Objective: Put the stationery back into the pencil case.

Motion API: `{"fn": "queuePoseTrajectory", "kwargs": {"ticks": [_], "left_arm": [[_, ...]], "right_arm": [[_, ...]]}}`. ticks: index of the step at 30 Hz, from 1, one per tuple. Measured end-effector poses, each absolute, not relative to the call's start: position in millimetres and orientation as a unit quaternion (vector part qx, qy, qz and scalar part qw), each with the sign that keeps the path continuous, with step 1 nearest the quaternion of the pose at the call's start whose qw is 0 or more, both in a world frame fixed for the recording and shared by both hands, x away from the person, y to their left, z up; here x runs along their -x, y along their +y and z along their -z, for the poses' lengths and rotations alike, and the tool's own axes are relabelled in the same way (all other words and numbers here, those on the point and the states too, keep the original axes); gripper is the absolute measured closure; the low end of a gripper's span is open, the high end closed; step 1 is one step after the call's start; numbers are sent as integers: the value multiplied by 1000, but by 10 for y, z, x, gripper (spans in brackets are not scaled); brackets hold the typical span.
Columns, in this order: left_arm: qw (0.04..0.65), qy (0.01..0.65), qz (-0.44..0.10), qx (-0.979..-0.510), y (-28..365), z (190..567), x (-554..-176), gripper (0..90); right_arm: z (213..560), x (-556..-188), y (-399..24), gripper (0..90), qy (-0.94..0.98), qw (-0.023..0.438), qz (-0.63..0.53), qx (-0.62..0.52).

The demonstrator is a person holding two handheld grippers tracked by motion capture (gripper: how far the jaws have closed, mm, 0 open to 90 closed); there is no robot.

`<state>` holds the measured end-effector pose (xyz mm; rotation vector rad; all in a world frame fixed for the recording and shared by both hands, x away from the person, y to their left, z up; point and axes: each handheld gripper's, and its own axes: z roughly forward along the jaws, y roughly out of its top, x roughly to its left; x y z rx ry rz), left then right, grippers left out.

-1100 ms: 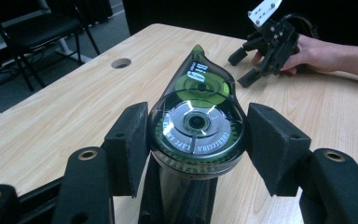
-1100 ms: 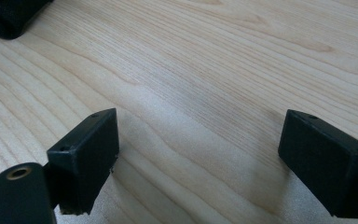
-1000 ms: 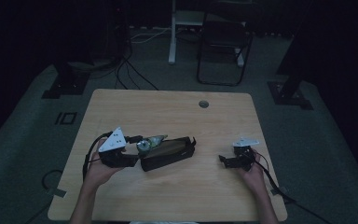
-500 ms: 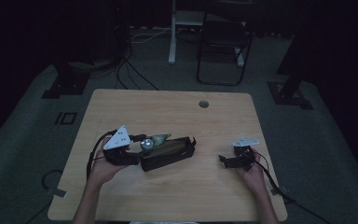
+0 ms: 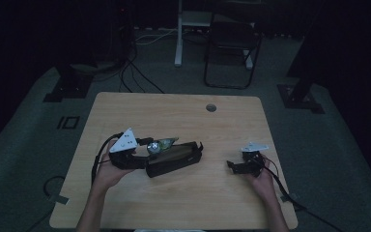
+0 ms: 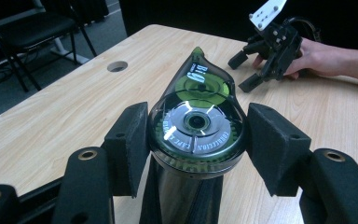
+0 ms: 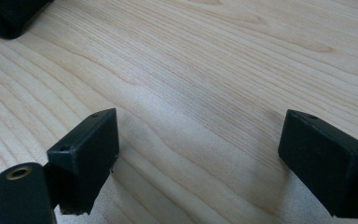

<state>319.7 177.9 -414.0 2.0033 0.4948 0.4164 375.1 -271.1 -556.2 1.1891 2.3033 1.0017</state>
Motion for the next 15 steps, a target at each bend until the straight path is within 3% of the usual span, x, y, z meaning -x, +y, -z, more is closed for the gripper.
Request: {"fn": "queuePoseTrajectory", "kwargs": {"ticks": [15], "left_arm": [[495, 209, -167, -827, 1708, 4184, -3282, 415]], "right_arm": [[5562, -3751, -2711, 121, 815, 180, -355, -421]]}}
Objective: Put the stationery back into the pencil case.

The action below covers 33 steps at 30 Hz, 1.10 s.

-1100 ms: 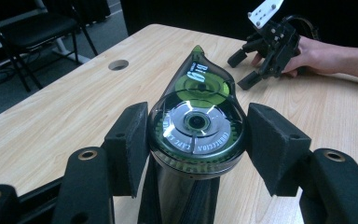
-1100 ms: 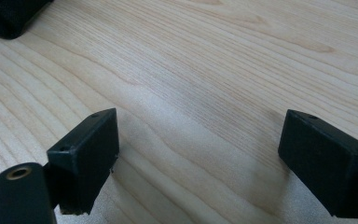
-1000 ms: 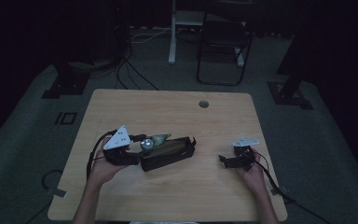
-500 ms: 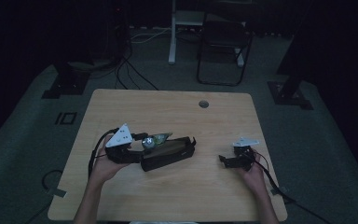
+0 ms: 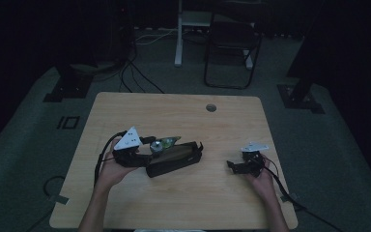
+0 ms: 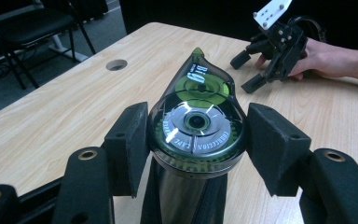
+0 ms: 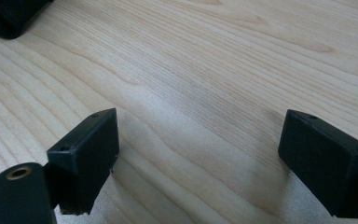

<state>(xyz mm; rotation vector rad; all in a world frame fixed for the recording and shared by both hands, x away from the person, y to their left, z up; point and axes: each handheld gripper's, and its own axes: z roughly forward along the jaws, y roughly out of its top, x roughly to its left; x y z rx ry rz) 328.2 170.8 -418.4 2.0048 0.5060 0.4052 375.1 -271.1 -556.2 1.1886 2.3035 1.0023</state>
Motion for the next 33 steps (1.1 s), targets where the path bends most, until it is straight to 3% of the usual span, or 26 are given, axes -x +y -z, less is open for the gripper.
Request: {"fn": "queuePoseTrajectory", "kwargs": {"ticks": [33], "left_arm": [[485, 214, -147, -835, 1518, 4340, -3474, 415]], "right_arm": [[5562, -3751, -2711, 121, 815, 180, -355, -421]]}}
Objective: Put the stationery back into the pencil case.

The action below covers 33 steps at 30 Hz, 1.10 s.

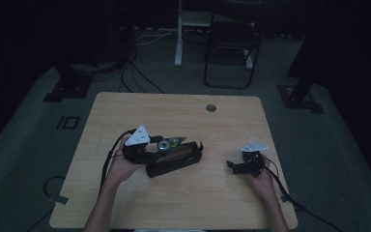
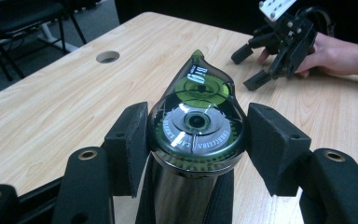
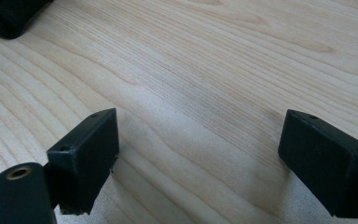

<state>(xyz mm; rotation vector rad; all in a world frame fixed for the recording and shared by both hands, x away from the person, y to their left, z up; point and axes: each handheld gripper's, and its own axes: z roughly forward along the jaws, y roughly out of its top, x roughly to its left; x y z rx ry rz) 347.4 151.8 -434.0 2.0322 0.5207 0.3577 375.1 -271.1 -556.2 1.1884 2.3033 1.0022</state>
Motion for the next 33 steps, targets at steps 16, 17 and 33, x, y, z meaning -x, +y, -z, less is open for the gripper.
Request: {"fn": "queuePoseTrajectory", "kwargs": {"ticks": [16, 17, 33], "left_arm": [[459, 220, -136, -850, 1443, 4512, -3557, 415], [457, 221, -134, -851, 1439, 4528, -3561, 415], [409, 219, -126, -877, 1297, 4700, -3613, 413]], "right_arm": [[5562, -3751, -2711, 121, 815, 180, -355, -421], [5562, -3752, -2712, 121, 815, 181, -355, -420], [5562, -3751, -2712, 121, 815, 180, -355, -421]]}}
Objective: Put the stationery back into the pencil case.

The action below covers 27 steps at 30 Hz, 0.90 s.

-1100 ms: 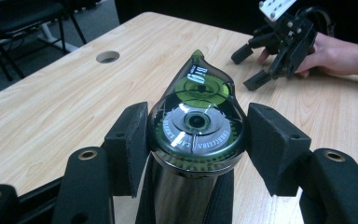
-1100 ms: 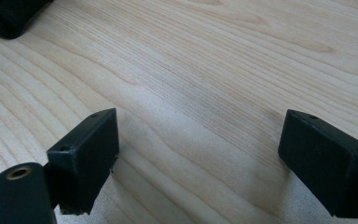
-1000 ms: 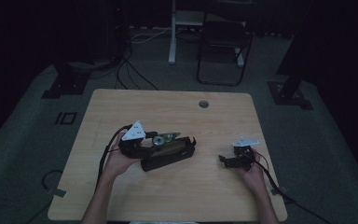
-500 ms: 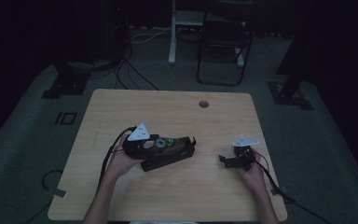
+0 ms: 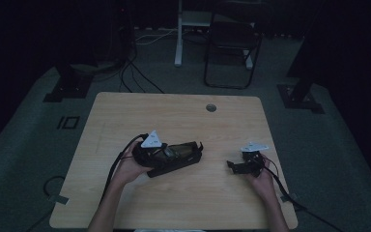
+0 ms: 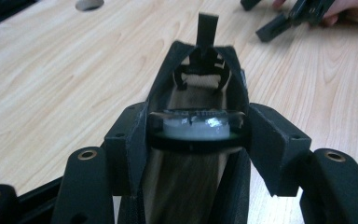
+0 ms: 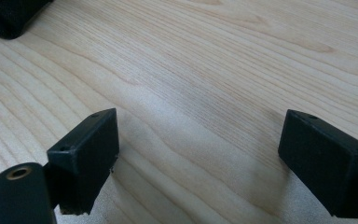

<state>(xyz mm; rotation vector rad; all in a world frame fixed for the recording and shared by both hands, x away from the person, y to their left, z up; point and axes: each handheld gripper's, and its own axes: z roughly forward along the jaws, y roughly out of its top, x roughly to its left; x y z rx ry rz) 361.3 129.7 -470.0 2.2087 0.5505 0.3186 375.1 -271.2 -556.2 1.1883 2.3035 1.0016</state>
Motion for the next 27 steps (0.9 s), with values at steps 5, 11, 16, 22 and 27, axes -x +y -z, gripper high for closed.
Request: {"fn": "queuePoseTrajectory", "kwargs": {"ticks": [5, 11, 16, 22, 27], "left_arm": [[399, 217, -121, -883, 1259, 4741, -3616, 413], [412, 226, -134, -873, 1299, 4684, -3597, 289], [433, 247, -168, -850, 1472, 4565, -3497, 290], [453, 269, -200, -826, 1741, 4481, -3333, 290], [451, 283, -221, -817, 1921, 4477, -3241, 290]], "right_arm": [[5562, -3751, -2712, 121, 815, 180, -355, -421], [5562, -3751, -2711, 121, 815, 180, -355, -421], [5562, -3751, -2711, 121, 815, 180, -355, -421], [5562, -3751, -2712, 121, 815, 180, -354, -421], [5562, -3751, -2711, 121, 815, 180, -354, -421]]}}
